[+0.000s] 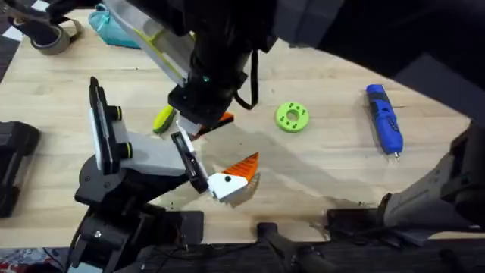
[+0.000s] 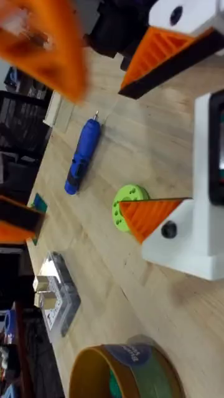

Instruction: Pick up the gripper from the table and insert it into the empty holder that is missing its gripper. Then pick up a screw, insert it into the mounting hole, and use the screwdriver to tighten it. Finally, clean up the table by picking up the vegetable and placing it into the bucket.

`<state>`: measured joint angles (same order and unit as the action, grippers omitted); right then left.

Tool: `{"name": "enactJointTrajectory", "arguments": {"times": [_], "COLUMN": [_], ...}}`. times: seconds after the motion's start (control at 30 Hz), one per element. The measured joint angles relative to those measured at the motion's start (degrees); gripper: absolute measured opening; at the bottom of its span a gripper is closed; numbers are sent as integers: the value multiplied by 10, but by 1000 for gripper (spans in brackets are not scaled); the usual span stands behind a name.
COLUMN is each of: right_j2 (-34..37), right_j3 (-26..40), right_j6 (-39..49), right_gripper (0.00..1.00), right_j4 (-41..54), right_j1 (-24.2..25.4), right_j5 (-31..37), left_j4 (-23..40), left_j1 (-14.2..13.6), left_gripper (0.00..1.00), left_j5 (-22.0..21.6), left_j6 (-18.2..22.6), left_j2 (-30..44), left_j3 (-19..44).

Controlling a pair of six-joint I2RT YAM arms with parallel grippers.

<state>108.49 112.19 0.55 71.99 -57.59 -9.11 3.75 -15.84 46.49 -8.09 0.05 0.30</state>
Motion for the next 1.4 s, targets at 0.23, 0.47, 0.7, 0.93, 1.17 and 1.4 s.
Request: {"name": "enactJointTrajectory", "arguments": {"times": [0.23, 0.47, 0.7, 0.93, 1.17, 1.4], "right_j2": [0, -1, -5, -63, -147, -149], "right_j3": [-1, -2, -2, -2, -2, -2], "right_j6": [1, 1, 1, 1, 4, 13], "right_gripper": [973, 997, 997, 996, 996, 997], "right_j4": [4, 4, 5, 3, 44, 49], "right_j1": [13, 14, 13, 5, 32, 33], "right_j5": [27, 29, 30, 14, 11, 11], "left_j4": [0, -1, -1, -1, -1, -1], "left_j1": [0, 0, 0, 0, 0, 0], "left_gripper": [986, 986, 987, 988, 986, 986], "left_j5": [-5, -6, -6, -6, -6, -6], "left_j6": [-4, -3, -2, 3, 3, 3], "left_j2": [0, 0, 0, 0, 0, 0], "left_j3": [0, 0, 0, 0, 0, 0]}}
